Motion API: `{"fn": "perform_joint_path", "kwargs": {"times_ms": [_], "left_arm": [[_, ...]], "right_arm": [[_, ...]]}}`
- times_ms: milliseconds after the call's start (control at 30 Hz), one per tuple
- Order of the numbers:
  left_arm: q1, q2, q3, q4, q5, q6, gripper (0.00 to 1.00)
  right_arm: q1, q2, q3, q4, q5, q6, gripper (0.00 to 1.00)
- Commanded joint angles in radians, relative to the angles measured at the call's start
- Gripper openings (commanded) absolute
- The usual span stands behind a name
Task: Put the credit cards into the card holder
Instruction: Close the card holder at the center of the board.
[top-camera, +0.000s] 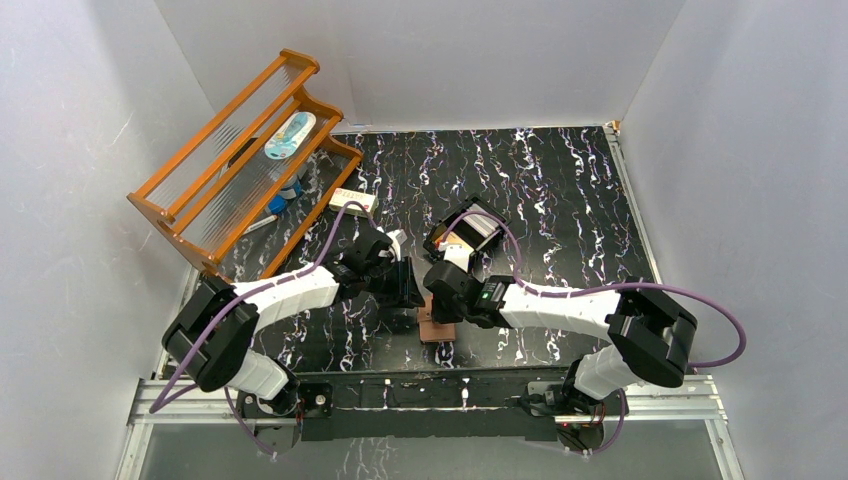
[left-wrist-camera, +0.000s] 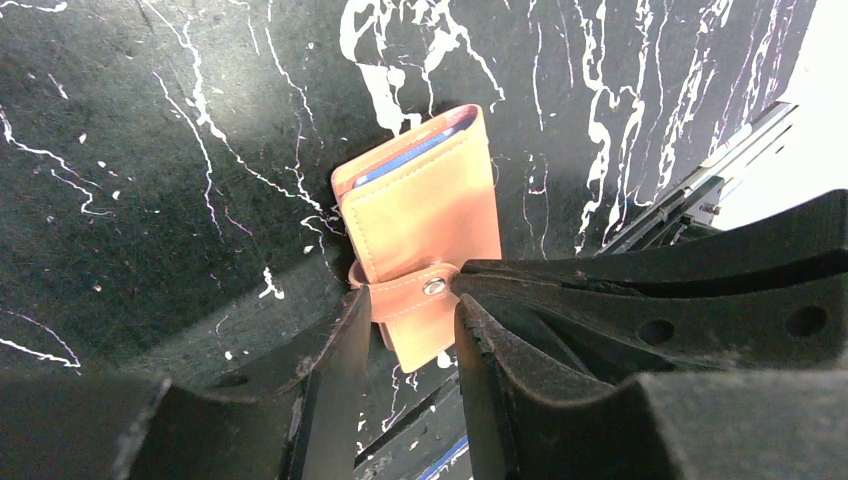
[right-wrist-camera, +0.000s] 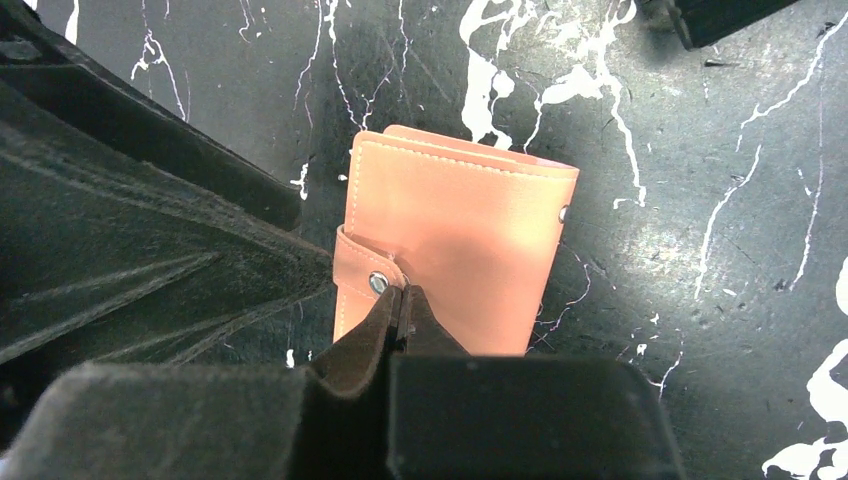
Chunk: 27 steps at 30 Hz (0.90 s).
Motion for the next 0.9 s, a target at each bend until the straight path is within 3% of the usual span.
{"fn": "perform_joint_path", "kwargs": {"times_ms": [0,600,867], "left_arm": [[-0.011,-0.053,-0.011,-0.022,0.006,-0.004,0.35],[-0.053,0.009,-0.012,-0.014,-0.003,-0.001,0.35],[-0.057,0.068,-0.01,-0.009,-0.029,0.01,0.29]], "right_arm": [[-0.007,-0.003,-0.012,-0.007,0.032,0.008,0.0],[-0.013,0.018,-0.03,0.004,0.022,0.012,0.0],[-0.015,0.026,-0.032,0.021,0.014,0.011,0.0]]}}
